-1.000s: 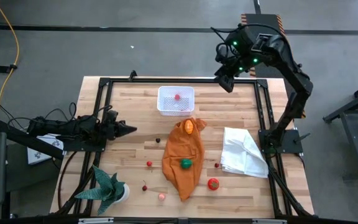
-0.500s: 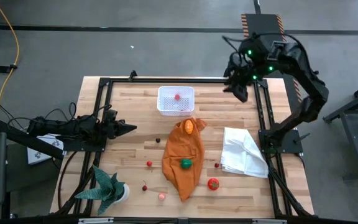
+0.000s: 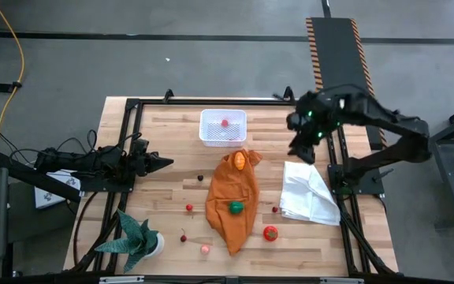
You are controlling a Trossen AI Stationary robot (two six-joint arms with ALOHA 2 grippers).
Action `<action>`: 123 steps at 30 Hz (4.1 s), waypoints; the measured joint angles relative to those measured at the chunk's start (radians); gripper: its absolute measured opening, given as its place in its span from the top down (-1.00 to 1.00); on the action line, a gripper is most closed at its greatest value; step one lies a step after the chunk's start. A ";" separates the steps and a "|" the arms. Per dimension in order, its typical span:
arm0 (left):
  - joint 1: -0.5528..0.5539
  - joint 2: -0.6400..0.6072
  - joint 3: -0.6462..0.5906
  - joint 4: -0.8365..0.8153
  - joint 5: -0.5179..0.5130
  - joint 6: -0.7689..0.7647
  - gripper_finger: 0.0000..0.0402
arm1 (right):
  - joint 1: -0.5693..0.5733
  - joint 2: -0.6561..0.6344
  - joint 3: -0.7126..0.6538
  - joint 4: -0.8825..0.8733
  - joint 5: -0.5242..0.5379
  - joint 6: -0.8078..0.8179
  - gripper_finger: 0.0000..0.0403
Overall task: Pick and placing Produce into tupperware
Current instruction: Put the right red cherry into the white basket
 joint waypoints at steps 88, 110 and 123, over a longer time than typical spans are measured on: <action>0.000 0.000 0.000 -0.018 0.265 0.042 1.00 | 0.595 0.515 -0.326 0.411 0.229 1.498 0.26; 0.000 0.000 0.000 -0.018 0.276 0.042 1.00 | 0.559 0.515 -0.452 0.563 0.227 1.494 0.26; 0.000 0.000 0.000 -0.017 0.276 0.042 1.00 | 0.558 0.515 -0.452 0.564 0.215 1.485 0.26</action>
